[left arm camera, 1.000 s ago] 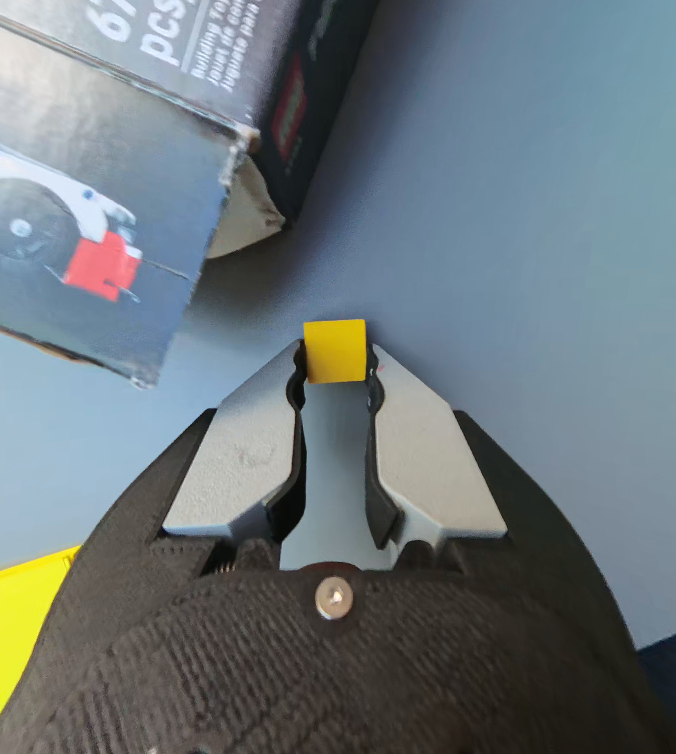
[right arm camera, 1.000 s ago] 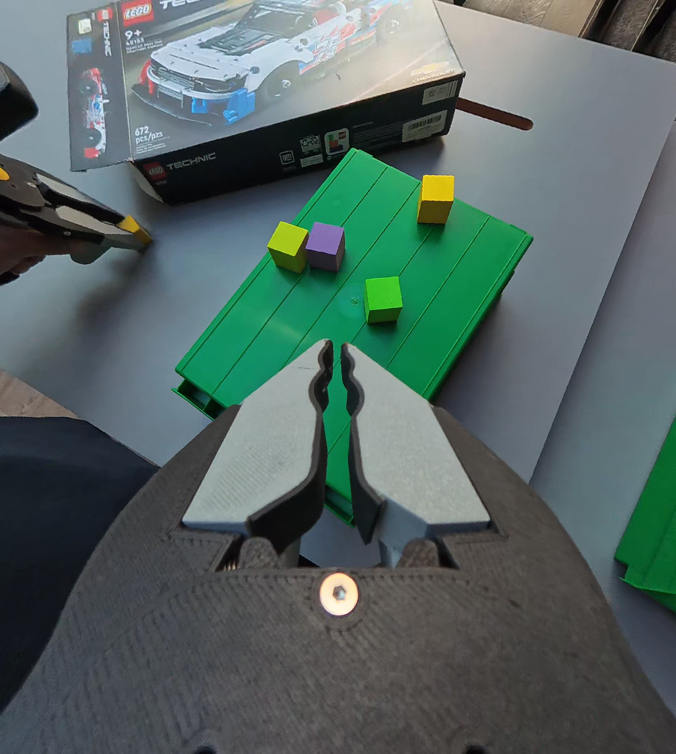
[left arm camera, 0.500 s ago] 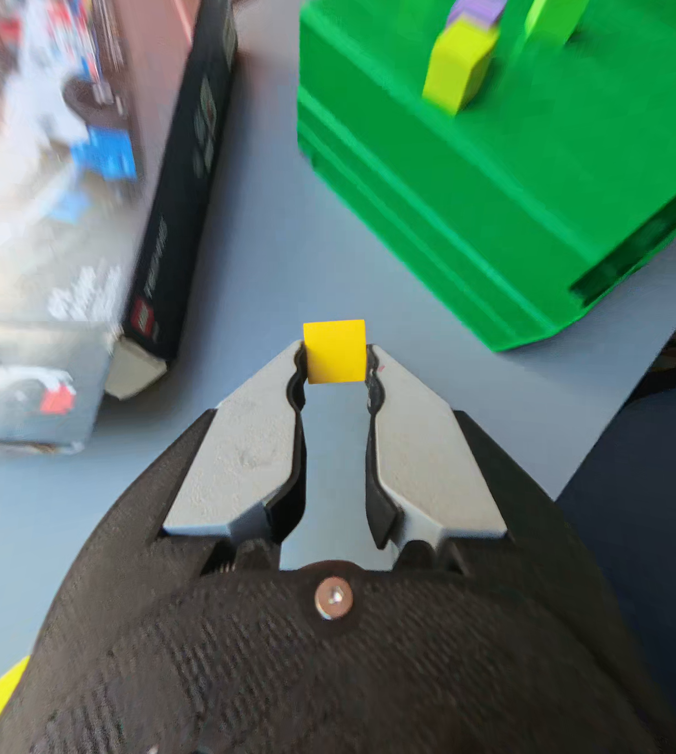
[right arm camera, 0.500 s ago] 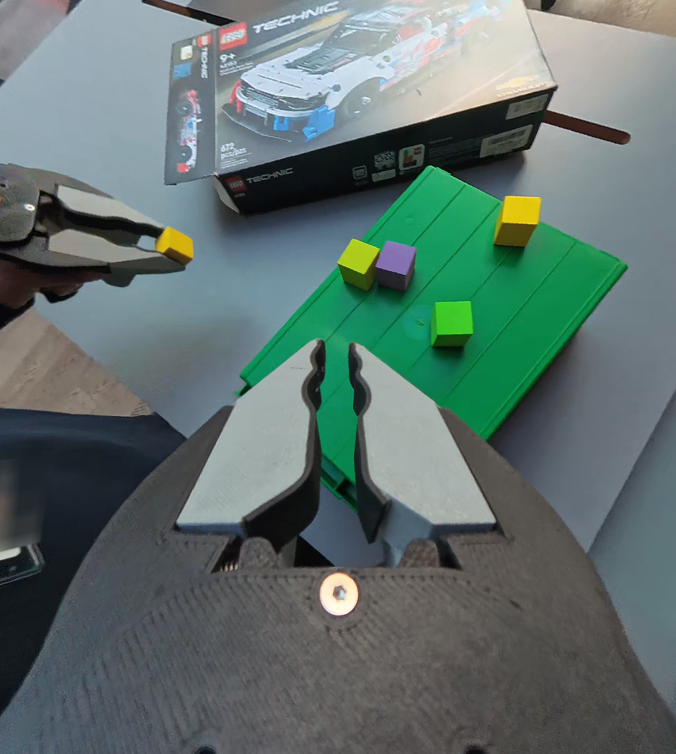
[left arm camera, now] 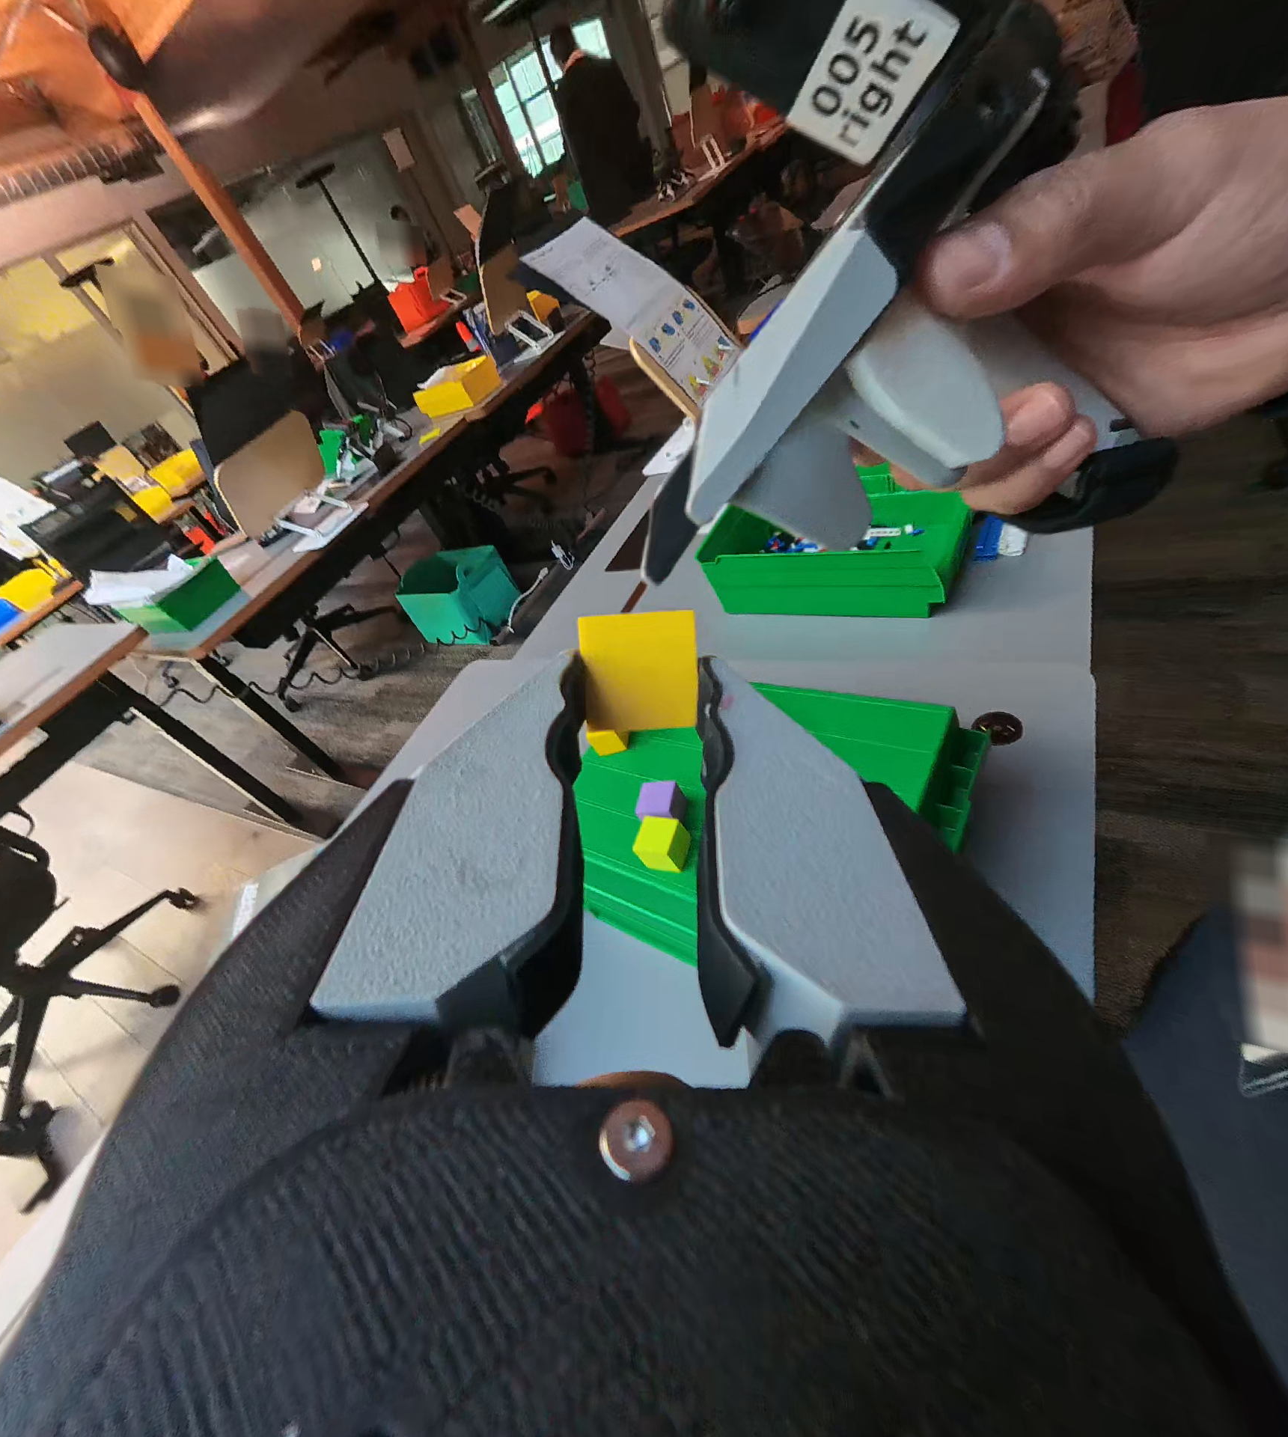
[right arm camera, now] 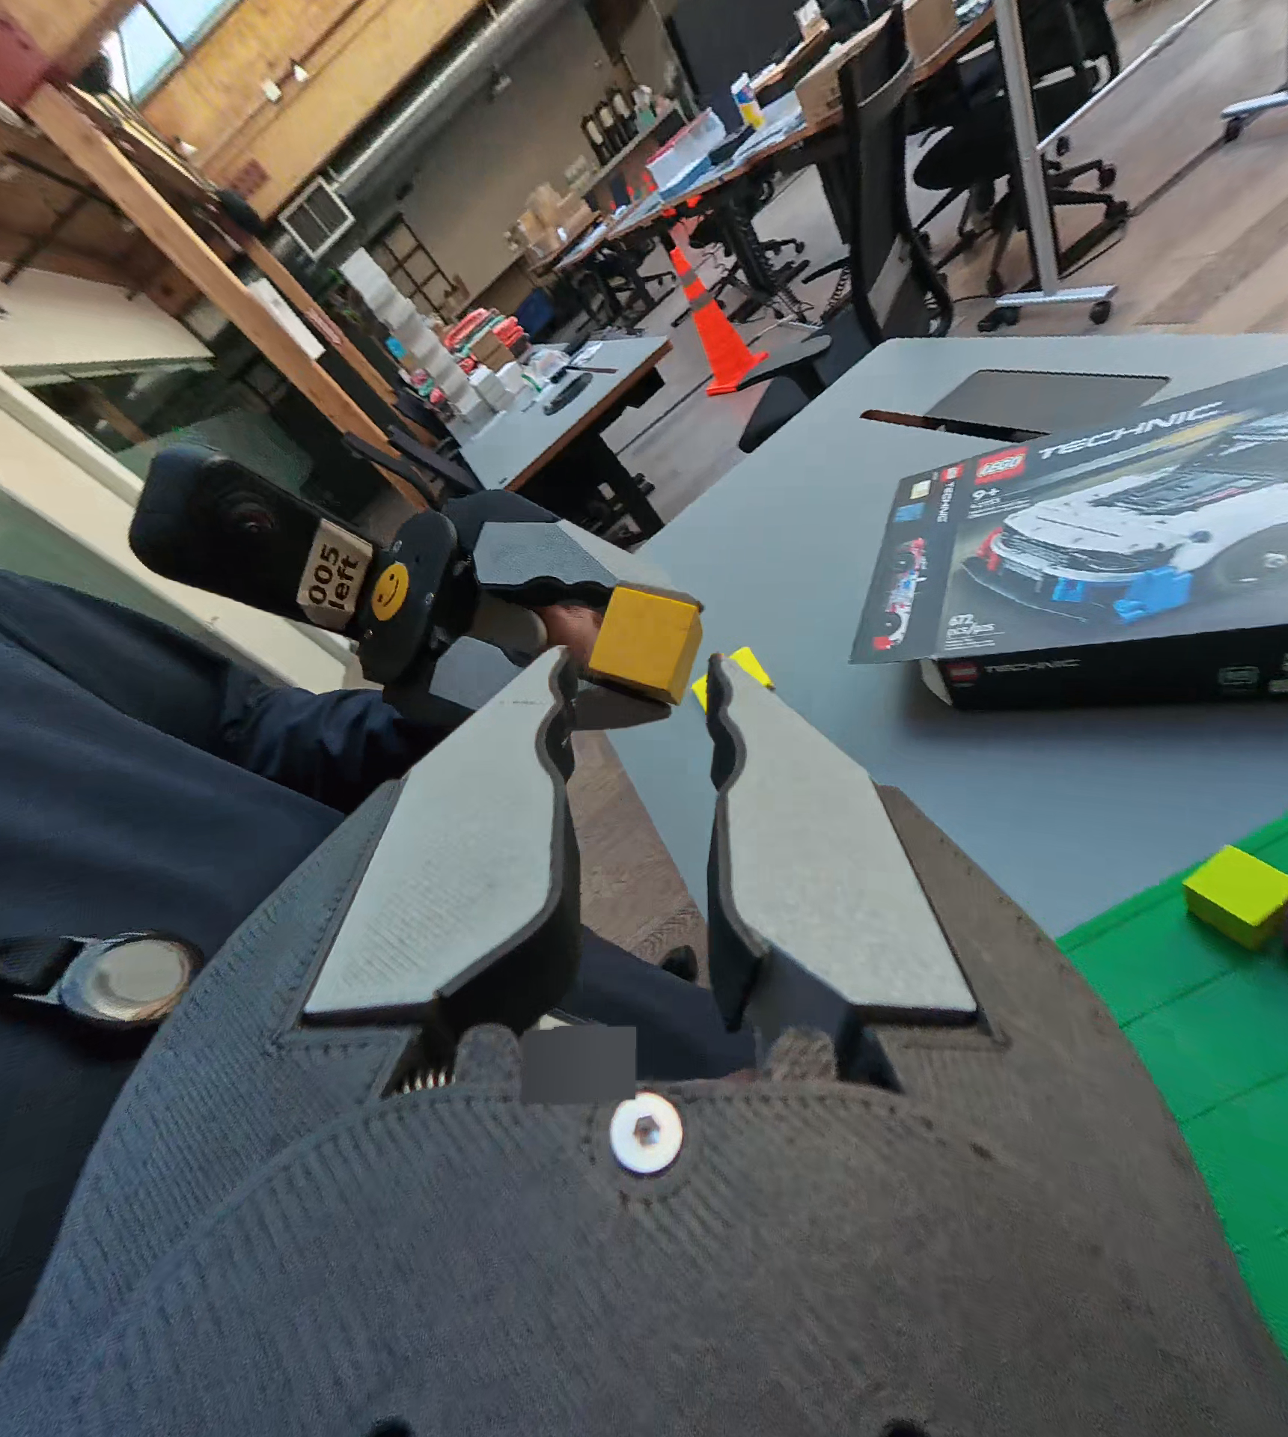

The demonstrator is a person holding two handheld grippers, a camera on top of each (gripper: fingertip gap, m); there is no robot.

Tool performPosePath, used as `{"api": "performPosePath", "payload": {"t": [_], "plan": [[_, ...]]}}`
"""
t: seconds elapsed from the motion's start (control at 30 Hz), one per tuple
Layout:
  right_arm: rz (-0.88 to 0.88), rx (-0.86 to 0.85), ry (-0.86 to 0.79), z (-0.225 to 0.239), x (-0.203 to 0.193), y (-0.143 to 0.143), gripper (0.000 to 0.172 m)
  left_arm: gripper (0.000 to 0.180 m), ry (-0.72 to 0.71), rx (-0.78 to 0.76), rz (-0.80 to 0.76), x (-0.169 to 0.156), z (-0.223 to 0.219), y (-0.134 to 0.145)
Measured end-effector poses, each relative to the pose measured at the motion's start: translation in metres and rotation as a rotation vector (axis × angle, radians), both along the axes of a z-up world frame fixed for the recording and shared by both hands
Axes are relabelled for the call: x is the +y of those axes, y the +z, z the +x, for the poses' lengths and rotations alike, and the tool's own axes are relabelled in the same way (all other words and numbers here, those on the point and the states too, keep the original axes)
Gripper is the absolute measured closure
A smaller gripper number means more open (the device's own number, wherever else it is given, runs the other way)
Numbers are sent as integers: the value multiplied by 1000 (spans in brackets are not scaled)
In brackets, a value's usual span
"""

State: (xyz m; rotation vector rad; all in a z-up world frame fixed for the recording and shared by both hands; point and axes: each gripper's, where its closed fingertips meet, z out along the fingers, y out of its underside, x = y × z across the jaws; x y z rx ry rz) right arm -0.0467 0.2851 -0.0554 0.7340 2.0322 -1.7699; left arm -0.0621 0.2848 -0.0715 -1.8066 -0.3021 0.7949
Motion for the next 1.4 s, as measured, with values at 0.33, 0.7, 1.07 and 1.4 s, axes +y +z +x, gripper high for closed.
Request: {"api": "performPosePath", "payload": {"t": [0.33, 0.7, 1.07, 1.4], "plan": [[-277, -273, 169, 18, 3, 16, 160, 154, -98, 110, 16, 15, 22, 22], [-71, -198, 114, 10, -1, -8, 162, 155, -80, 84, -31, 14, 13, 4], [-17, -185, 80, 3, -7, -21, 165, 154, -64, 44, -44, 7, 6, -9], [-39, -172, 28, -12, 6, -13, 172, 155, -50, 17, -12, 4, 3, -9]]}}
